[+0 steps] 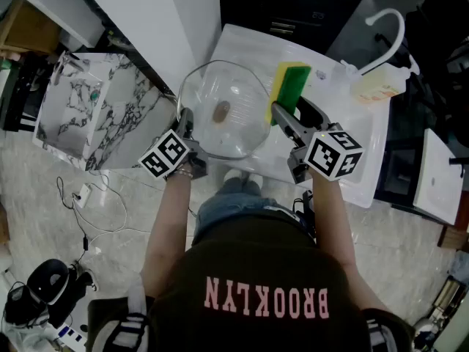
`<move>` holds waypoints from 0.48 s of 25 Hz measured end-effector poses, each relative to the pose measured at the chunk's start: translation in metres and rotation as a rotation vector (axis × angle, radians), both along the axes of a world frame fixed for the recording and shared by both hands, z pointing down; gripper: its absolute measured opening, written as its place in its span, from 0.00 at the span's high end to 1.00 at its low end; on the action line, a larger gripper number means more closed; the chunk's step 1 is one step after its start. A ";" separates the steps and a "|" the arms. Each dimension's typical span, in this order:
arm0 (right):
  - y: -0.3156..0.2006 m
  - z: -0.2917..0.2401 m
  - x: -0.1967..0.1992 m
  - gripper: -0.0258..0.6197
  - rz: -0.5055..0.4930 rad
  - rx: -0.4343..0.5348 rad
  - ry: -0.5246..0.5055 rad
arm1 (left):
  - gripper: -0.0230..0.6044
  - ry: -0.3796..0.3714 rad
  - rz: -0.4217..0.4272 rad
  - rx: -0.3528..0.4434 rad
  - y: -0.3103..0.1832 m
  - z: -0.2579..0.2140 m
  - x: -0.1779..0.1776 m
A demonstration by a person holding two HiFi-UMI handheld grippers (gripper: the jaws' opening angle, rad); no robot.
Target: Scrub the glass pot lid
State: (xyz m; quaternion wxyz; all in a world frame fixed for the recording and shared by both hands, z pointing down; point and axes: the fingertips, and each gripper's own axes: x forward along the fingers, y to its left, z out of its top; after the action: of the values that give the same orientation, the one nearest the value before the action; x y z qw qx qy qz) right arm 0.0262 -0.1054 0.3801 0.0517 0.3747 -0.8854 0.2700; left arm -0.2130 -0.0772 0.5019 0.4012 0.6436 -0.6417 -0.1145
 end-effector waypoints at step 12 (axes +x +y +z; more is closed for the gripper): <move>0.005 0.006 -0.006 0.52 -0.019 -0.018 0.028 | 0.93 0.013 -0.005 0.008 -0.005 0.000 -0.002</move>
State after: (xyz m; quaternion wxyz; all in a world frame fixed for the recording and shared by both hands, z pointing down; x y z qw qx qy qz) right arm 0.0203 -0.1004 0.3857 0.0701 0.3695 -0.8858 0.2720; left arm -0.2153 -0.0826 0.5019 0.4025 0.6430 -0.6401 -0.1221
